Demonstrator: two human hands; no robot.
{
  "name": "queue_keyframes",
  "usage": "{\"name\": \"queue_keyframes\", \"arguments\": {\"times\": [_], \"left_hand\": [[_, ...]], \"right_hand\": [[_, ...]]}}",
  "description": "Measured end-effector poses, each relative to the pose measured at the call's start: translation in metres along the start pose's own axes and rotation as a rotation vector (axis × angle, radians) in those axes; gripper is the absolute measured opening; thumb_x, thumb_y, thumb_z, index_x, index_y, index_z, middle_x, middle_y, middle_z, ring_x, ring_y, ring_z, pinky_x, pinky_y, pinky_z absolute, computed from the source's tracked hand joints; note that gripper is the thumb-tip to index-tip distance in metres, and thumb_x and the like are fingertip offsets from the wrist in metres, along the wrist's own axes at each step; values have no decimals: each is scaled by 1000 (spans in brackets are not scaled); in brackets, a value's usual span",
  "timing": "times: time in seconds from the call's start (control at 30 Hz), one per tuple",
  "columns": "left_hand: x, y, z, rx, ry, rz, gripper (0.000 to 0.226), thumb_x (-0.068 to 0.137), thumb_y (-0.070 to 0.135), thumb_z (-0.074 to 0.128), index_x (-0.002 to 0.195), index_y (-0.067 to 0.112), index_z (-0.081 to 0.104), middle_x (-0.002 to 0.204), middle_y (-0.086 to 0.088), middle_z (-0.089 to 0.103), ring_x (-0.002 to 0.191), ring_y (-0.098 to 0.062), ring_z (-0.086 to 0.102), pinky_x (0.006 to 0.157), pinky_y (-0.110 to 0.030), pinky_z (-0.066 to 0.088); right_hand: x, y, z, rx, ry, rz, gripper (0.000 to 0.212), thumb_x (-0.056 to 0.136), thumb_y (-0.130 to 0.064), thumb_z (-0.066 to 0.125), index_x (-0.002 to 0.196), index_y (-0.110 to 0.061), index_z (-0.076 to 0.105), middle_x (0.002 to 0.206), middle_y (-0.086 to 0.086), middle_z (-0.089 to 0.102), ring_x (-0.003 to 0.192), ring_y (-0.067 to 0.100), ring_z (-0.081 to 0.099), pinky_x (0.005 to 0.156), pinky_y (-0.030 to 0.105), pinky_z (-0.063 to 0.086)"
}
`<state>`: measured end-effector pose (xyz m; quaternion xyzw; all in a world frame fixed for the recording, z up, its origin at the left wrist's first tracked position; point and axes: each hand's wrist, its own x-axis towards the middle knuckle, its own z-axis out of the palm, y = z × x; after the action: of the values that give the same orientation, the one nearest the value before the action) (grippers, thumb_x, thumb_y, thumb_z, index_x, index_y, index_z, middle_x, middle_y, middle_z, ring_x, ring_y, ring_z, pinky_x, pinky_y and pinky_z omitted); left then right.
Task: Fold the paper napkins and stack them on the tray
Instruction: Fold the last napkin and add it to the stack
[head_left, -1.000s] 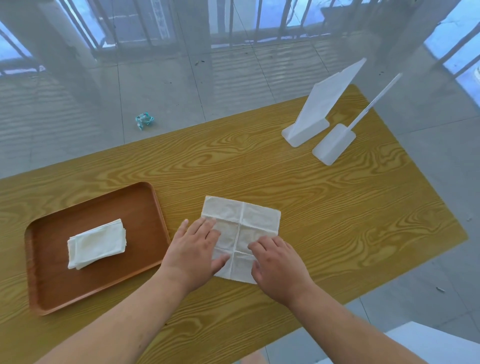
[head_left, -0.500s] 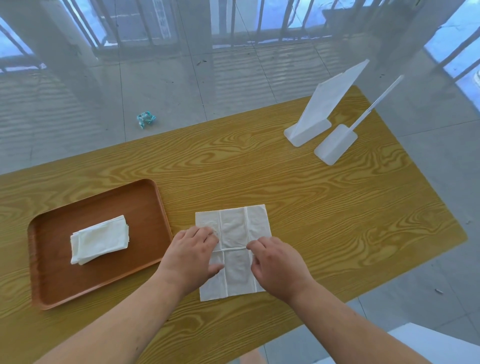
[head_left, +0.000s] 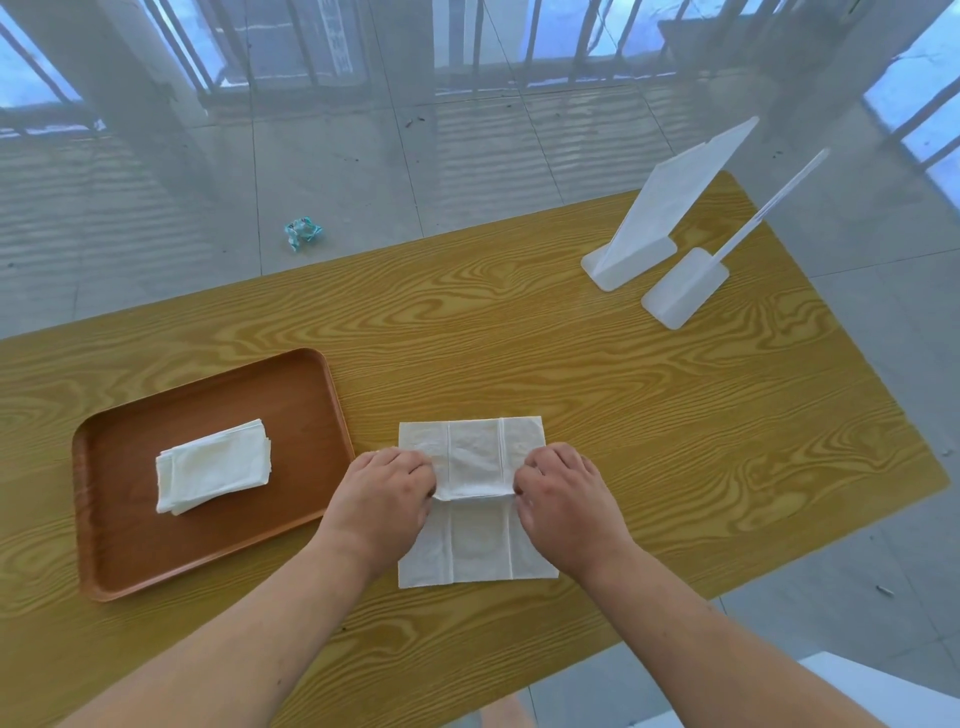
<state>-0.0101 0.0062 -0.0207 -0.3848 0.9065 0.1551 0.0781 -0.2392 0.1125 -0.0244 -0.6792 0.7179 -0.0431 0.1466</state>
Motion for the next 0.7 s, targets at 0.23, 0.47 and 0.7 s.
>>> {"name": "queue_keyframes", "arguments": {"times": [0.23, 0.47, 0.7], "left_hand": [[-1, 2, -28, -444, -87, -179, 48, 77, 66, 63, 117, 46, 46, 106, 25, 61, 90, -7, 63, 76, -28, 49], [17, 3, -41, -1125, -74, -440, 10, 92, 36, 74, 84, 30, 73, 80, 6, 79, 71, -10, 69, 64, -31, 55], [14, 7, -40, -1691, -207, -701, 24, 94, 20, 79, 118, 17, 77, 109, -4, 84, 89, -16, 79, 66, -28, 60]], "right_hand": [[18, -17, -53, 661, 25, 262, 4, 89, -31, 66, 86, -29, 64, 79, -9, 70, 69, 13, 64, 63, 36, 56], [44, -23, -67, 959, 282, 512, 31, 92, -45, 68, 120, -36, 57, 105, -8, 67, 90, 10, 69, 67, 28, 60], [21, -11, -32, 1081, 191, 849, 56, 95, -67, 56, 126, -20, 57, 95, 3, 74, 75, 11, 70, 66, 35, 58]]}}
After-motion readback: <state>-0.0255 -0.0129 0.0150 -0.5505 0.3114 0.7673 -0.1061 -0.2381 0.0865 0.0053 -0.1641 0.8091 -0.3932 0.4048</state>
